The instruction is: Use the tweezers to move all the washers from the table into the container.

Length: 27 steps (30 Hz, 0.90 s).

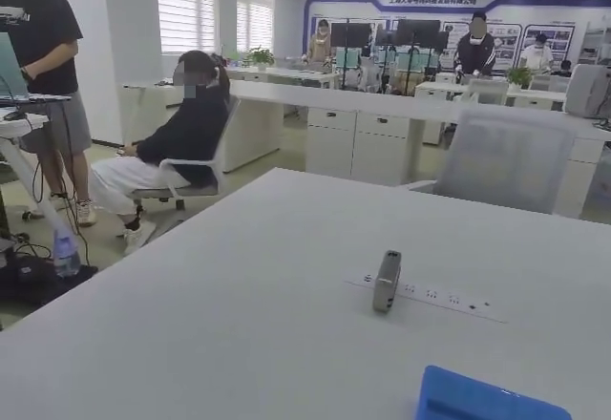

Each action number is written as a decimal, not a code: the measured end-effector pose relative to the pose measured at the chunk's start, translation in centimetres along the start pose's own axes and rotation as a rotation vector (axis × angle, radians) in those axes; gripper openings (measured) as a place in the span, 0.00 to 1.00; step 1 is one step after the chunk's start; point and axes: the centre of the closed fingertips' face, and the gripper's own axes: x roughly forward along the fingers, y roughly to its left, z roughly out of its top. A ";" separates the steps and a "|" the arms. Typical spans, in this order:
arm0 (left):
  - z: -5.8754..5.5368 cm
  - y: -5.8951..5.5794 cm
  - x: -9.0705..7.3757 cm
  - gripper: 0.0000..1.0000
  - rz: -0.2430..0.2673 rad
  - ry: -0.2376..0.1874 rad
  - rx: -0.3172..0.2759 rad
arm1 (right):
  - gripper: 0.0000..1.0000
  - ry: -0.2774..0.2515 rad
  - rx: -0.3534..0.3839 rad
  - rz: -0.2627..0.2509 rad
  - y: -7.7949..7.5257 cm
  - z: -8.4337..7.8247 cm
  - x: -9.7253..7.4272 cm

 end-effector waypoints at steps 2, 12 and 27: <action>0.0 0.0 0.0 0.91 0.002 0.001 0.003 | 0.02 -0.001 0.005 -0.002 0.0 0.0 0.1; -0.2 0.0 0.1 0.91 0.001 0.011 0.002 | 0.03 0.005 -0.010 0.018 0.5 0.3 0.5; -0.1 -0.5 0.1 0.91 -0.030 0.006 -0.009 | 0.28 -0.245 0.402 -0.206 2.4 0.3 -8.8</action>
